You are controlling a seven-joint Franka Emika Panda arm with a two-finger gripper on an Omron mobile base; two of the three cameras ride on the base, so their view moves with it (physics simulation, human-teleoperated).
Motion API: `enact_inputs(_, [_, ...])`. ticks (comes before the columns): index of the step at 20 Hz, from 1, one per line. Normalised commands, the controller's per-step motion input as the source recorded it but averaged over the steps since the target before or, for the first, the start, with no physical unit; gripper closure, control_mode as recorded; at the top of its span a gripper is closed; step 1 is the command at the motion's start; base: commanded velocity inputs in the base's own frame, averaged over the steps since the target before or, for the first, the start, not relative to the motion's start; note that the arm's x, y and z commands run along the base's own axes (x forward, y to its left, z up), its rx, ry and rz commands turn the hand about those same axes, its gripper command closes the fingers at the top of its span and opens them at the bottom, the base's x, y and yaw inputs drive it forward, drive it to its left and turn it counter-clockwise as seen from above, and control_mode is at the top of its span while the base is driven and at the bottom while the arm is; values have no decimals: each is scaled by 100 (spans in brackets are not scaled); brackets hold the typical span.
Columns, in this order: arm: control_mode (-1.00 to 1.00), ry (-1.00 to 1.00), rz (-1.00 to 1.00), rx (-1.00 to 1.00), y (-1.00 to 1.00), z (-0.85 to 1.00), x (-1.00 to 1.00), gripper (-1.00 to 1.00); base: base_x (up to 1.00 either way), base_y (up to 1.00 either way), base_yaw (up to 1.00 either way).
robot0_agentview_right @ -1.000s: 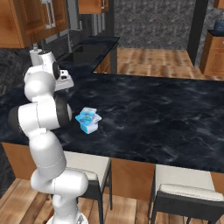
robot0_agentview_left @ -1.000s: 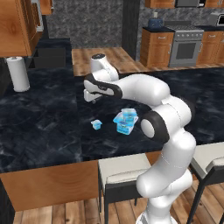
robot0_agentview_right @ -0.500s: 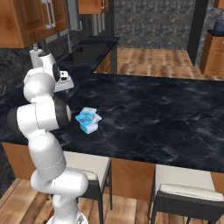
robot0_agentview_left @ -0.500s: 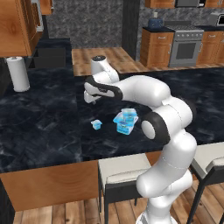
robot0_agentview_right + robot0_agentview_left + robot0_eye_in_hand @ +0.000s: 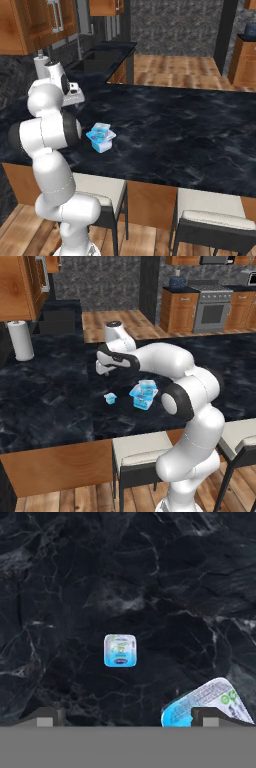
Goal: Stack the yogurt containers by placing the smaller containers on top of the larger containers.
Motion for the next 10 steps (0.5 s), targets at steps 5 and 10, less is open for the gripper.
enact_inputs(5, [-100, 0, -1, 2, 0, -28, 0, -100, 0, 0, 0])
enact_inputs(10, [-100, 0, -1, 2, 0, -20, 1, -100, 0, 0, 0])
